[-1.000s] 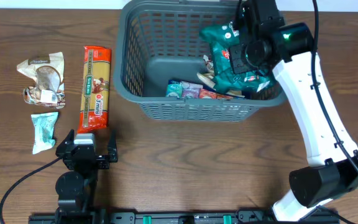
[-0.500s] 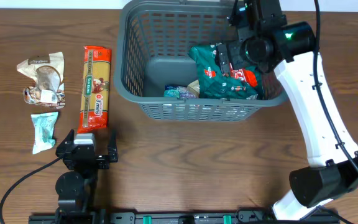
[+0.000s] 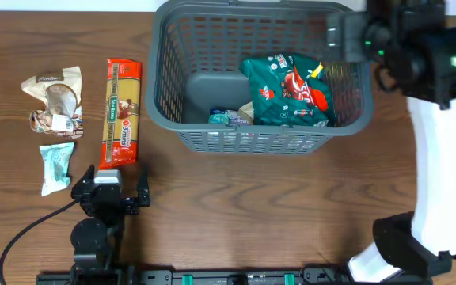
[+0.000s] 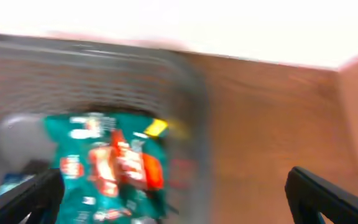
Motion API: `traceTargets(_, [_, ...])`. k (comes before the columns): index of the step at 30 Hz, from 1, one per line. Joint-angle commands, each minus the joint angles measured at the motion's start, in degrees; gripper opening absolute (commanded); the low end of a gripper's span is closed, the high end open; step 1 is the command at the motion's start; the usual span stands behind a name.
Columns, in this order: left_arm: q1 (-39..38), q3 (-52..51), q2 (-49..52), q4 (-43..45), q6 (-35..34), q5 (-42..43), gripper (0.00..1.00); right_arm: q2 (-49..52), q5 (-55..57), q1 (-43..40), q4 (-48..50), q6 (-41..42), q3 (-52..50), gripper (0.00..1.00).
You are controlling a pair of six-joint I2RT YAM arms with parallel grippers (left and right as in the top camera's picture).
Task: Pack container
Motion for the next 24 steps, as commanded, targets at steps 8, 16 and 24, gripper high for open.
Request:
traceTargets(8, [-0.24, -0.92, -0.39, -1.64, 0.17, -0.46, 0.99, -1.25, 9.92, -14.03, -9.90, 16.76, 1.36, 0.99])
traceTargets(16, [-0.24, -0.92, -0.39, -1.64, 0.17, -0.48, 0.99, -1.25, 9.90, -18.45, -9.90, 16.72, 1.36, 0.99])
traceTargets(24, [-0.24, -0.92, -0.39, -1.64, 0.17, -0.48, 0.99, -1.25, 9.88, -18.45, -9.92, 16.72, 1.36, 0.99])
